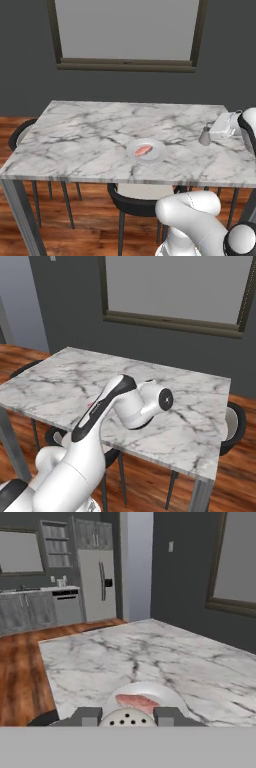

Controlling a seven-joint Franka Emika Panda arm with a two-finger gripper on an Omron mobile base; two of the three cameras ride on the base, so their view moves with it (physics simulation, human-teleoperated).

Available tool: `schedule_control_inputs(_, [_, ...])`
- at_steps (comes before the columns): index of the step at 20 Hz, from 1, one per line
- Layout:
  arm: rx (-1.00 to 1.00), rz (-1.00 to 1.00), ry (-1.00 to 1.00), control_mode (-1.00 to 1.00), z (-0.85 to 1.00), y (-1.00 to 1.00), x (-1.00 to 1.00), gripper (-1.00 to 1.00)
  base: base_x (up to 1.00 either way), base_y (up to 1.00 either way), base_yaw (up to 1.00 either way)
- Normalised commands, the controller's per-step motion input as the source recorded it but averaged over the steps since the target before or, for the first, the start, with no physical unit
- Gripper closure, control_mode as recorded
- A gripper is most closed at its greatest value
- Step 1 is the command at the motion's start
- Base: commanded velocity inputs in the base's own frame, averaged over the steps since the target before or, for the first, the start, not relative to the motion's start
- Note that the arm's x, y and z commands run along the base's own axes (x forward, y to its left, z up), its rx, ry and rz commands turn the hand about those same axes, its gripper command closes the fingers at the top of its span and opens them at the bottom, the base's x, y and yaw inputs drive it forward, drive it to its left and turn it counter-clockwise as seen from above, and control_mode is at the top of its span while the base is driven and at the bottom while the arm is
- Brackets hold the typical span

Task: Retrieve the shaker from the cabinet and place it next the steak on a plate on the dining table.

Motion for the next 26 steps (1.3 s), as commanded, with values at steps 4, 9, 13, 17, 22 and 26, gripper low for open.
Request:
schedule_control_inputs(4, [0.01,0.0,0.0,-1.0,-0.25,0.0,0.25,1.0,0.0,0.0,0.0])
schedule_control_inputs(9, [0.0,0.0,0.0,-1.0,-0.23,0.01,0.2,1.0,0.0,0.0,0.0])
schedule_control_inputs(13, [0.0,0.0,0.0,-1.0,-0.06,0.0,0.18,1.0,0.0,0.0,0.0])
schedule_control_inputs(17, [0.0,0.0,-0.01,-1.0,-0.06,0.0,0.23,1.0,0.0,0.0,0.0])
schedule_control_inputs(22, [0.0,0.0,0.0,-1.0,-0.22,0.0,0.15,1.0,0.0,0.0,0.0])
schedule_control_inputs(26, [0.0,0.0,0.0,-1.0,-0.34,0.0,0.08,1.0,0.0,0.0,0.0])
